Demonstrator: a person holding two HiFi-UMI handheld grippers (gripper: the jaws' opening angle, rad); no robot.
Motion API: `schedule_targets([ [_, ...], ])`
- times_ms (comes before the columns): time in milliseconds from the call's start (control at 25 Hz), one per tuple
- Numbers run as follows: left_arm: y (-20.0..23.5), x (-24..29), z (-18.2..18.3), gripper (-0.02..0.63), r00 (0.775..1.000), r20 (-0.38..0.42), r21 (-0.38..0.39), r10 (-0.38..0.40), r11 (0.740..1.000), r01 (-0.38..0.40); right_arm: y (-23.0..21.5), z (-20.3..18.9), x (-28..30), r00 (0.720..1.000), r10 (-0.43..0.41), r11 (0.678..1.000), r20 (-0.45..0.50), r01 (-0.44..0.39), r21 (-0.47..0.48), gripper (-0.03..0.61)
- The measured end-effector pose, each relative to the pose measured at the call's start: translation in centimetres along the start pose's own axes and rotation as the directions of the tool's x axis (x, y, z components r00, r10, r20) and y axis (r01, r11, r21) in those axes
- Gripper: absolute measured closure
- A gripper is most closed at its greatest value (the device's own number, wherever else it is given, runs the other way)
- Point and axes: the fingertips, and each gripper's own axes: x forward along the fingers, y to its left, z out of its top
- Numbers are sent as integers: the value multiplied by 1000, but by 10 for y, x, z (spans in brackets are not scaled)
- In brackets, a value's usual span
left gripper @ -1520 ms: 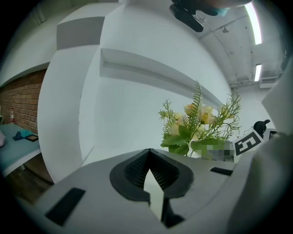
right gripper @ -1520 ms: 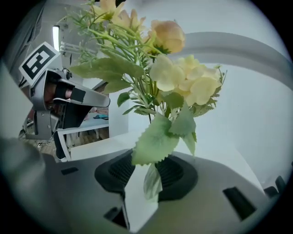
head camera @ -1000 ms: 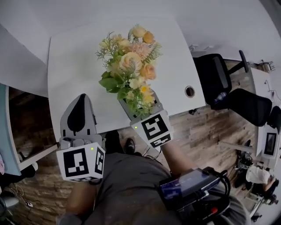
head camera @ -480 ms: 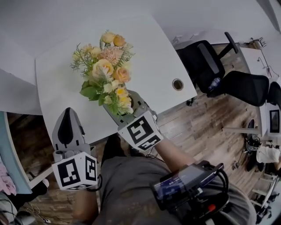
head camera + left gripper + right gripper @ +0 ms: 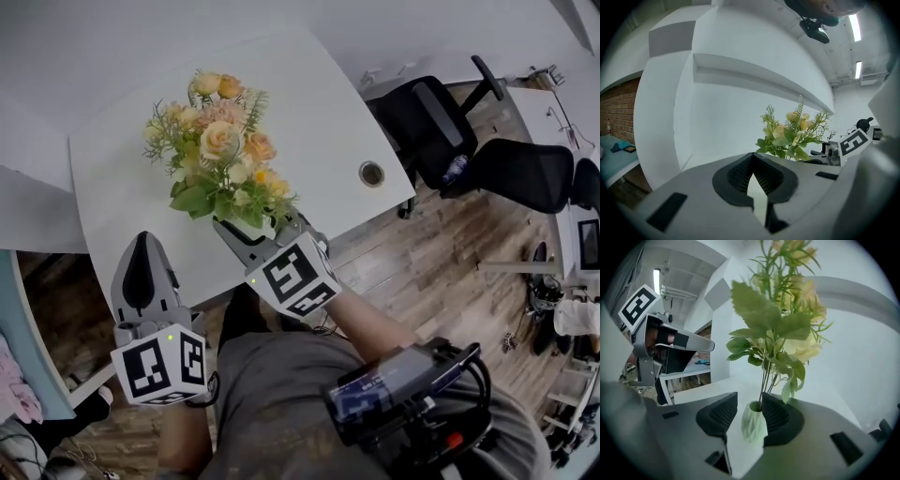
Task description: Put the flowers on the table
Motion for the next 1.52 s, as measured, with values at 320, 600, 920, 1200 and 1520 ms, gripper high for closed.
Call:
schedule_targets([
  [320, -4, 8, -2, 609, 1000, 0, -15, 13, 1000, -13, -8, -2, 2, 1000, 19, 1000, 2, -19, -6, 408],
  [600, 2, 5, -2, 609, 1000, -1, -18, 23, 1000, -24, -2, -1, 4, 1000, 28, 1000, 3, -28, -6, 411],
  [920, 1, 5, 0, 609, 1000, 4, -14, 25, 1000, -25, -3, -1, 4, 1000, 27, 1000, 8, -27, -4, 414],
  [1200, -5, 0, 3, 609, 1000, 8, -13, 6, 1000, -6, 3, -1, -6, 1000, 22, 1000, 11, -22, 16, 416],
  [1520, -11, -13, 3, 609, 1000, 16, -4, -7, 1000, 7, 16, 4, -21, 999, 17, 998, 39, -19, 65, 438],
])
